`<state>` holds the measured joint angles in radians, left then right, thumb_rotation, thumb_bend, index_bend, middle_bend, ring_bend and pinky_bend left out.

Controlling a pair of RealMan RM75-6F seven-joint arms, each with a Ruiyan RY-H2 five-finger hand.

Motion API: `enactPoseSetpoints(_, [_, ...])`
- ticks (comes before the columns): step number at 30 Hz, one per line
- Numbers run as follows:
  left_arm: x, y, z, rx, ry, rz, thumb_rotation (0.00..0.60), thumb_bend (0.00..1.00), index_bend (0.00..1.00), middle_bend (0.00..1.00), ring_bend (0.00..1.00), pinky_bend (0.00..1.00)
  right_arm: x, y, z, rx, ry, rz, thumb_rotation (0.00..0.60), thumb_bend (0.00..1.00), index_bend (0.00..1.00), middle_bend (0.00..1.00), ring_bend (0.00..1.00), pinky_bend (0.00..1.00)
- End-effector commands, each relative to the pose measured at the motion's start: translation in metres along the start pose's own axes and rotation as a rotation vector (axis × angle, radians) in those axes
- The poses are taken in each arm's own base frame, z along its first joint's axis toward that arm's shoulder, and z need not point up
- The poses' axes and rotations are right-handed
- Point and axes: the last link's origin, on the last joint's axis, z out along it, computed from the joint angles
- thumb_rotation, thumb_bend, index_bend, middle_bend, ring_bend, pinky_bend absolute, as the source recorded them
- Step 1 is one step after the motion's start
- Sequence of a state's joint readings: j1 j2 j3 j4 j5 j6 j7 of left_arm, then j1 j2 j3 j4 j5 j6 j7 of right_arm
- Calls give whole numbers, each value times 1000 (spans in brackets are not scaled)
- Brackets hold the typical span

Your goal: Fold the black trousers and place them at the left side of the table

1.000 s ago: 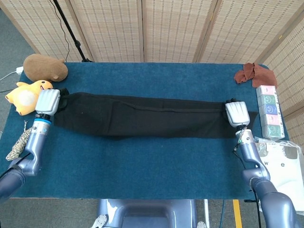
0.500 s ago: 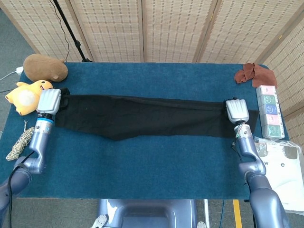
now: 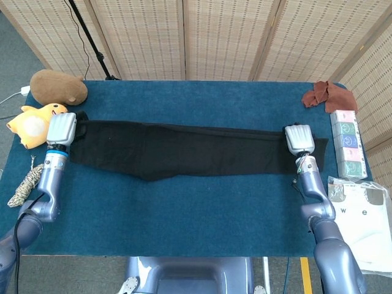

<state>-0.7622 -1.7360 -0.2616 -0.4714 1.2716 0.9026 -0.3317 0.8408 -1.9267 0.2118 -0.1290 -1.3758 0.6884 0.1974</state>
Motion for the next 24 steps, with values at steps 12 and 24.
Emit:
enactPoseSetpoints(12, [0,-2,3,13,-6,-8,600,595,664,675,466,481,4,-17,7,4,-6,11,600,629,459,343,253,446])
enactPoseSetpoints(24, [0,-2,8,25,-9,8,600,594,664,675,467,481,12,1,9,-51,0,-18,600,0,0,0,0,0])
